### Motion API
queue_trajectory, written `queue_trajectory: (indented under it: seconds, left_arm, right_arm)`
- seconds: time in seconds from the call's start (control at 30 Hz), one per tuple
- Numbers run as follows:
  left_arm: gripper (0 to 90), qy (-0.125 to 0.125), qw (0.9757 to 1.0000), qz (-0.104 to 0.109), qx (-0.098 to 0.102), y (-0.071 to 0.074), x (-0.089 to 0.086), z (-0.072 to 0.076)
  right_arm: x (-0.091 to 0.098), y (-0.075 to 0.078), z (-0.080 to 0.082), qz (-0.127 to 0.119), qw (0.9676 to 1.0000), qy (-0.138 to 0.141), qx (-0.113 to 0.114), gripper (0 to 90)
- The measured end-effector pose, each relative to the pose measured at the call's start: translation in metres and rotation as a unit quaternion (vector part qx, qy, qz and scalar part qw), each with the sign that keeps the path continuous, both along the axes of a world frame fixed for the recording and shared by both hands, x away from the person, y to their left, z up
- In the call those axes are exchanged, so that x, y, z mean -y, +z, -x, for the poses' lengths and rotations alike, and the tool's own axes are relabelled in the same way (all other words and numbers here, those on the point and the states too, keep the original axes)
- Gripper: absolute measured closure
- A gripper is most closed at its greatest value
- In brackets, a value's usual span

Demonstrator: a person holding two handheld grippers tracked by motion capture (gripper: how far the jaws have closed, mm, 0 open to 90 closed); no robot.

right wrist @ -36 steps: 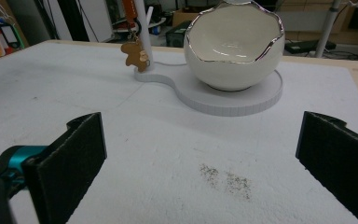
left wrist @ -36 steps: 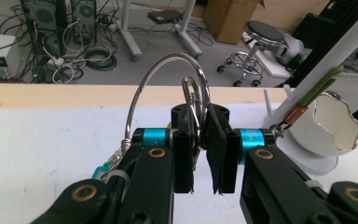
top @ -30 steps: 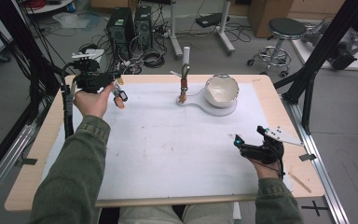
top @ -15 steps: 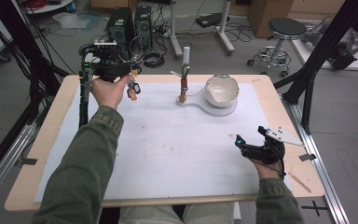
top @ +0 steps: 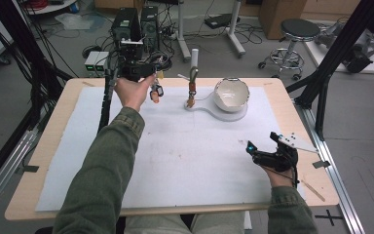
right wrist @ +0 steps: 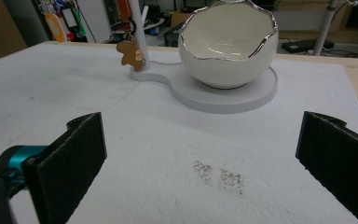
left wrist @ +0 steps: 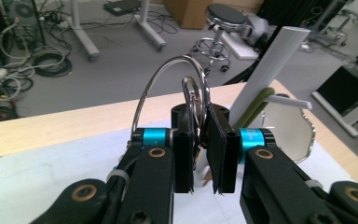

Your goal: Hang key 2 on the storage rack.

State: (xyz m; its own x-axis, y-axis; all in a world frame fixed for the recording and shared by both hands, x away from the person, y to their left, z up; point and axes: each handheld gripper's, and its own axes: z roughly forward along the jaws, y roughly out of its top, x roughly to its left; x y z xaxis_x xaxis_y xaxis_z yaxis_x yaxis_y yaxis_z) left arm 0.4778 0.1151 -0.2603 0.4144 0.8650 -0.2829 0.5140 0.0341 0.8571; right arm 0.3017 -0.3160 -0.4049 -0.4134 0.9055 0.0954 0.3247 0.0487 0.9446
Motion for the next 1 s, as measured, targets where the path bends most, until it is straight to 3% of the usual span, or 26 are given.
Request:
queue_trajectory:
  seconds: [0.63, 1.0]
  left_arm:
    - [80.9, -0.027, 0.9996, 0.003, -0.012, -0.016, 0.04, -0.013]
    - [80.8, -0.042, 0.9986, -0.019, -0.025, -0.029, 0.057, -0.016]
  right_arm:
    - [0.0, -0.001, 0.001, -0.005, 1.0, -0.001, -0.002, 0.8]
    - [0.001, -0.001, 0.001, -0.002, 1.0, 0.001, 0.0, 0.8]
